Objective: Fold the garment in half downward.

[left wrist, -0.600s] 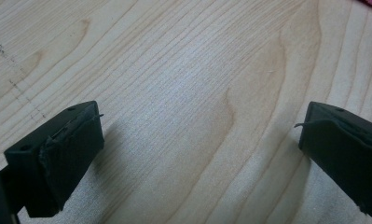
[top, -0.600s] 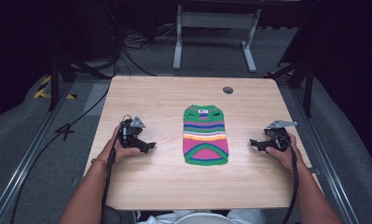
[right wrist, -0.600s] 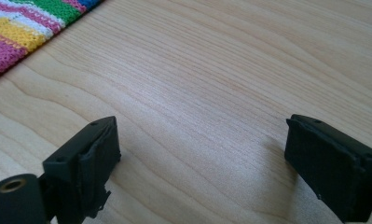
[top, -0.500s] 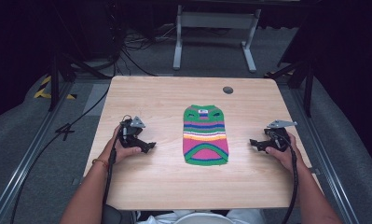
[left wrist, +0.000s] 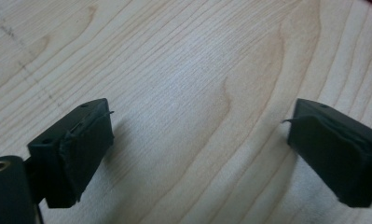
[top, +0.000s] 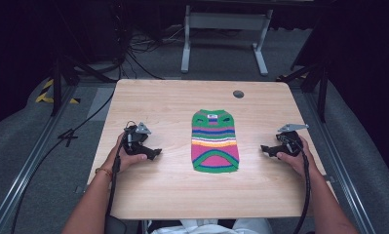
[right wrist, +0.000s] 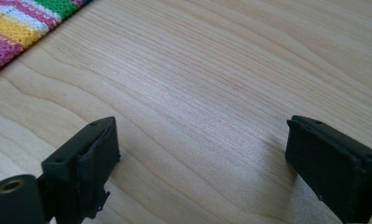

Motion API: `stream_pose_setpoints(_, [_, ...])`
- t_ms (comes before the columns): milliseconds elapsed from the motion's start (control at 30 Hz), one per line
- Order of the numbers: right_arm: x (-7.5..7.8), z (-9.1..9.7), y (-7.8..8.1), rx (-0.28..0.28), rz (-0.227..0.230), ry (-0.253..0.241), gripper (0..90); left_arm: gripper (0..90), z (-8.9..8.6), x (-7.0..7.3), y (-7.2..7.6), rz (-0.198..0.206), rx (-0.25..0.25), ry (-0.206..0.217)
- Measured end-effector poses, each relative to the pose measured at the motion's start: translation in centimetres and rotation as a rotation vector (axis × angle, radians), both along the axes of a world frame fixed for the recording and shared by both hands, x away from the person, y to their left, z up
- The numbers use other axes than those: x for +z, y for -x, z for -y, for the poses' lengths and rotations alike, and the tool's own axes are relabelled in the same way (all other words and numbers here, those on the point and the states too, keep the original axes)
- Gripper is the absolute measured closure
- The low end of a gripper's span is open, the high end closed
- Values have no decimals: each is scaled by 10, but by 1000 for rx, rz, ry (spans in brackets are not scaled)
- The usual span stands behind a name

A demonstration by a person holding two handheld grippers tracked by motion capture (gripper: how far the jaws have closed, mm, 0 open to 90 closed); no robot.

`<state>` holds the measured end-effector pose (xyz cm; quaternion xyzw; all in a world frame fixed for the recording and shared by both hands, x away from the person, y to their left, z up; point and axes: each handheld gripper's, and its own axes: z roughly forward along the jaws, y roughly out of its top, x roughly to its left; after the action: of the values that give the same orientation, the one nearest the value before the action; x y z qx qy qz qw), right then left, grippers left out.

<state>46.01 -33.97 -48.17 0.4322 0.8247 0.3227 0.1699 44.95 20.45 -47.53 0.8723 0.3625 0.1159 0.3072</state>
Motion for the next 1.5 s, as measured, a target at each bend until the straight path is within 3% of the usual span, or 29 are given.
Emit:
stream_pose_setpoints(33, [1, -1, -1, 16, 3, -10, 187, 157, -1, -1, 1, 10, -3, 18])
stream_pose_setpoints(67, [2, -2, -2, 23, 5, -15, 199, 160, -4, 1, 0, 1, -37, 30])
stream_pose_setpoints(100, [2, -3, -3, 13, 13, -14, 204, 189, -5, 0, 0, -9, -40, 72])
stream_pose_setpoints(133, [2, -4, -4, 6, 17, -12, 209, 232, -5, 0, 0, -9, -40, 72])
stream_pose_setpoints(167, [3, -4, -5, -4, 16, -30, 219, 238, -8, 3, -1, -11, -59, 70])
stream_pose_setpoints(200, [4, -4, -6, -7, 23, -50, 228, 240, -8, 3, -2, 2, -55, 87])
stream_pose_setpoints(267, [8, -5, -7, -5, 28, -70, 271, 262, -6, 5, -5, 4, -53, 80])
stream_pose_setpoints(367, [15, -9, -10, 4, 59, -60, 286, 302, -2, 11, -12, -7, -59, 103])
stream_pose_setpoints(467, [23, -17, -14, 25, 80, -57, 316, 313, 5, 21, -20, 15, -59, 125])
stream_pose_setpoints(500, [23, -17, -14, 25, 80, -57, 316, 313, 8, 25, -24, 26, -69, 102])
stream_pose_setpoints(533, [28, -23, -17, 39, 85, -65, 334, 313, 15, 30, -31, 37, -58, 125])
stream_pose_setpoints(667, [35, -35, -25, 77, 91, -60, 388, 323, 29, 33, -43, 50, -77, 115])
stream_pose_setpoints(800, [39, -50, -36, 113, 91, -44, 428, 345, 48, 33, -56, 39, -112, 84])
stream_pose_setpoints(900, [40, -63, -46, 132, 97, -37, 425, 348, 62, 31, -64, 27, -127, 110])
stream_pose_setpoints(967, [41, -68, -50, 133, 101, -48, 427, 350, 68, 30, -69, 28, -143, 106])
stream_pose_setpoints(1100, [44, -75, -61, 131, 108, -66, 493, 370, 80, 29, -81, 11, -136, 84])
stream_pose_setpoints(1167, [47, -79, -68, 133, 108, -64, 508, 379, 88, 27, -89, -4, -100, 66])
stream_pose_setpoints(1233, [48, -81, -73, 132, 107, -52, 510, 395, 93, 27, -94, 6, -94, 57])
stream_pose_setpoints(1367, [52, -87, -83, 133, 112, -65, 524, 400, 106, 27, -107, 10, -79, 70])
stream_pose_setpoints(1500, [48, -96, -96, 134, 98, -38, 544, 419, 115, 25, -117, 21, -54, 70])
